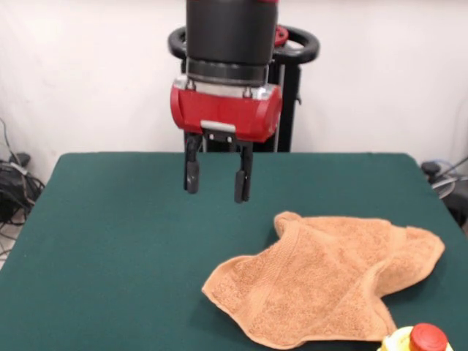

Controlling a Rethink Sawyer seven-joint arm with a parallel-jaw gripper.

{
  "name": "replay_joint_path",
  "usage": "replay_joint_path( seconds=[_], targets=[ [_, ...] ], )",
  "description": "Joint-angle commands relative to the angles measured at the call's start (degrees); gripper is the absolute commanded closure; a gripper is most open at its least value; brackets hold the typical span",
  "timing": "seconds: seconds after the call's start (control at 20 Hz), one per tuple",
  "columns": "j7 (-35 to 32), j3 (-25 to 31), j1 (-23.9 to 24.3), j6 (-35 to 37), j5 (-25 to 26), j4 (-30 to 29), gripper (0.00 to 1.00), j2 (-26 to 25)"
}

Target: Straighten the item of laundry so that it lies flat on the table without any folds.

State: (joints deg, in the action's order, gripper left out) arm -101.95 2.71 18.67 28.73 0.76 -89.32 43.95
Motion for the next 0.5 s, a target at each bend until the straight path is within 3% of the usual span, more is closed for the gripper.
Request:
replay_joint_path(
  seconds=[0.05,0.5],
  targets=[
    [-3.47,0.84,-0.09,7.40,0.15,-4.86,0.00,4.88],
    [-4.35,1.51,-0.02,4.71,0.97,-4.15,0.00,2.39]
  ],
)
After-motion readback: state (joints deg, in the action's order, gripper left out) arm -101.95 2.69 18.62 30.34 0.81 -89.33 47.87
